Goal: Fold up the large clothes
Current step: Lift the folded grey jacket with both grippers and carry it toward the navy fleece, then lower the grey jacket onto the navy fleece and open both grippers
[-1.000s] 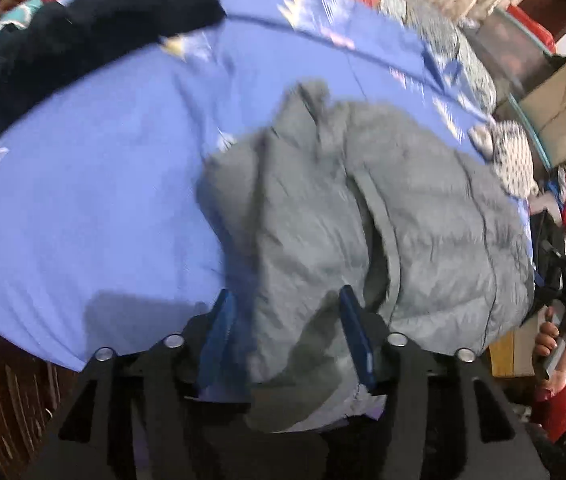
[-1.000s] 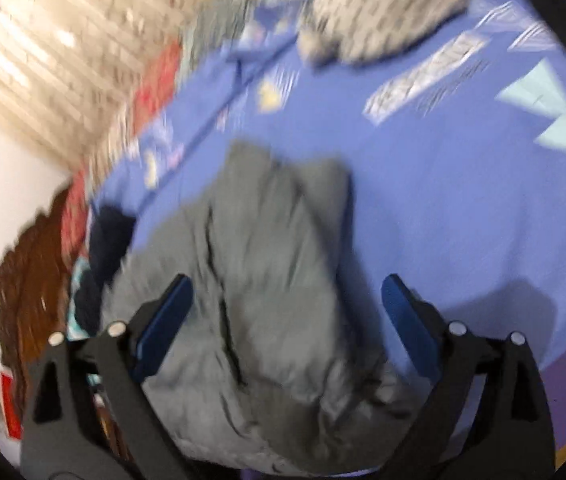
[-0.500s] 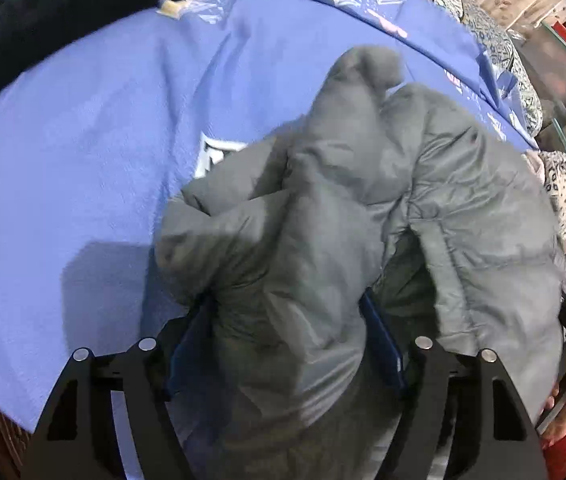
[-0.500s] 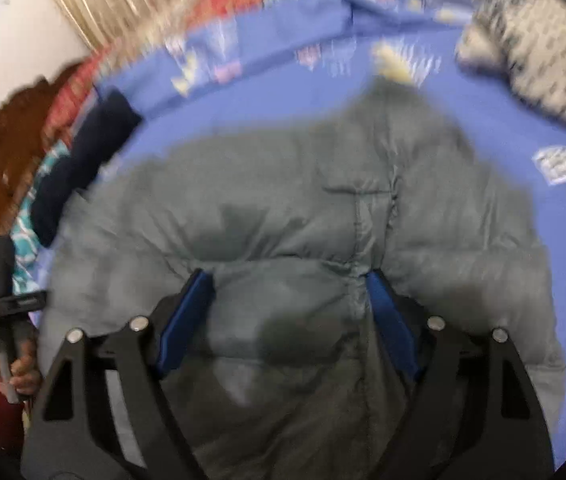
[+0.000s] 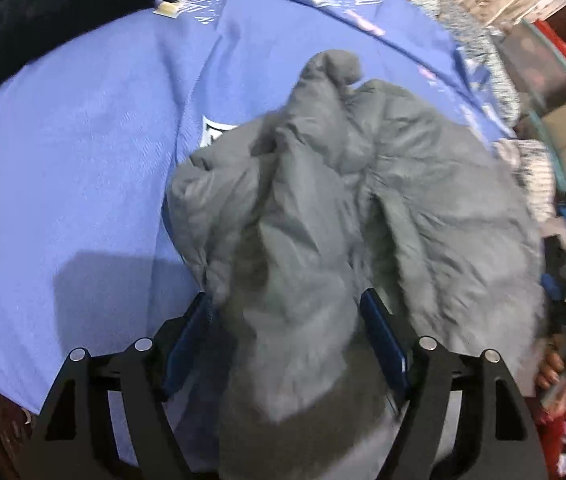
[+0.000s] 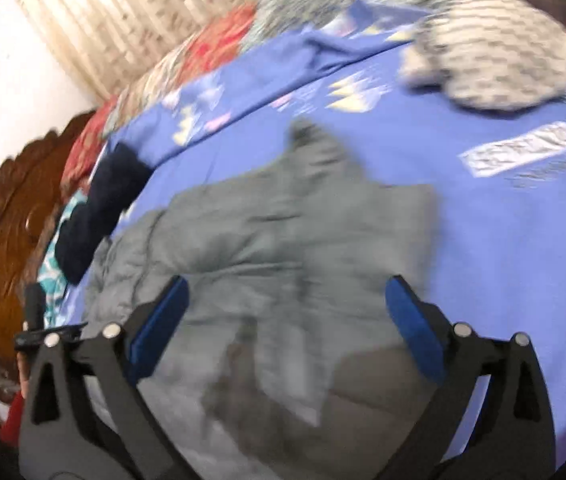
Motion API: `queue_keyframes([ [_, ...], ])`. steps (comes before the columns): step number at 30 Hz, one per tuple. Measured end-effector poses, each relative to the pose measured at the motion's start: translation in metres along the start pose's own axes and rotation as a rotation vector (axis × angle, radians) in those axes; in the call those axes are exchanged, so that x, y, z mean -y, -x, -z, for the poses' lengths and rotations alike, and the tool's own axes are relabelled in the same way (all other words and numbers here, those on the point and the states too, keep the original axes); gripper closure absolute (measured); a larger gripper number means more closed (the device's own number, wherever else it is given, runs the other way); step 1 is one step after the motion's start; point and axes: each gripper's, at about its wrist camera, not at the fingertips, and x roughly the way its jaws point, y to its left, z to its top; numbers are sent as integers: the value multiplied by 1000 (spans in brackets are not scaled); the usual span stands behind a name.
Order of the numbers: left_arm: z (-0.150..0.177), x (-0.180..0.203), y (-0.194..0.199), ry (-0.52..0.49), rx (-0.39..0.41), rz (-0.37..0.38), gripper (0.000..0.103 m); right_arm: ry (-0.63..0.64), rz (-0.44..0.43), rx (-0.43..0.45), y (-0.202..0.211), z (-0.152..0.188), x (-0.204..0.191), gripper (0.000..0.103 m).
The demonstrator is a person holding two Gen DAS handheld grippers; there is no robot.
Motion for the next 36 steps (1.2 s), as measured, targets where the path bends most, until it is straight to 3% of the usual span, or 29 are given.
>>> queue_keyframes([
  [3, 5, -3, 3, 2, -7, 56, 0, -56, 34, -51, -3, 4, 30, 6],
  [7, 14, -10, -18, 41, -101, 112, -1, -146, -20, -136, -40, 11, 45, 6],
  [12, 13, 11, -30, 34, -117, 155, -2, -82, -156, -225, -77, 21, 3, 5],
  [16, 13, 25, -34, -30, -103, 133, -2, 32, -162, -263, -90, 29, -40, 5],
  [18, 15, 22, -48, 0, -129, 123, -2, -16, -169, -302, -100, 31, -45, 9],
  [20, 15, 28, -47, -17, -99, 100, 13, -65, -255, -345, -104, 26, -57, 34],
  [21, 14, 33, -44, -31, -97, 109, 32, -87, -313, -363, -104, 23, -66, 57],
  [22, 13, 35, -38, -32, -95, 135, 48, -85, -348, -369, -103, 20, -78, 67],
  [23, 10, 35, -30, -25, -90, 182, 53, -27, -368, -364, -99, 11, -107, 70],
  [26, -1, 24, 7, -9, 16, 250, 59, 109, -418, -326, -91, -18, -173, 74],
  [29, -19, -16, 63, 54, 160, 315, 59, 266, -487, -273, -94, -63, -264, 74],
  [32, -38, -56, 119, 81, 308, 301, 59, 391, -544, -247, -114, -98, -346, 74],
  [36, -78, -115, 201, 100, 532, 199, 59, 562, -615, -207, -151, -134, -463, 74],
])
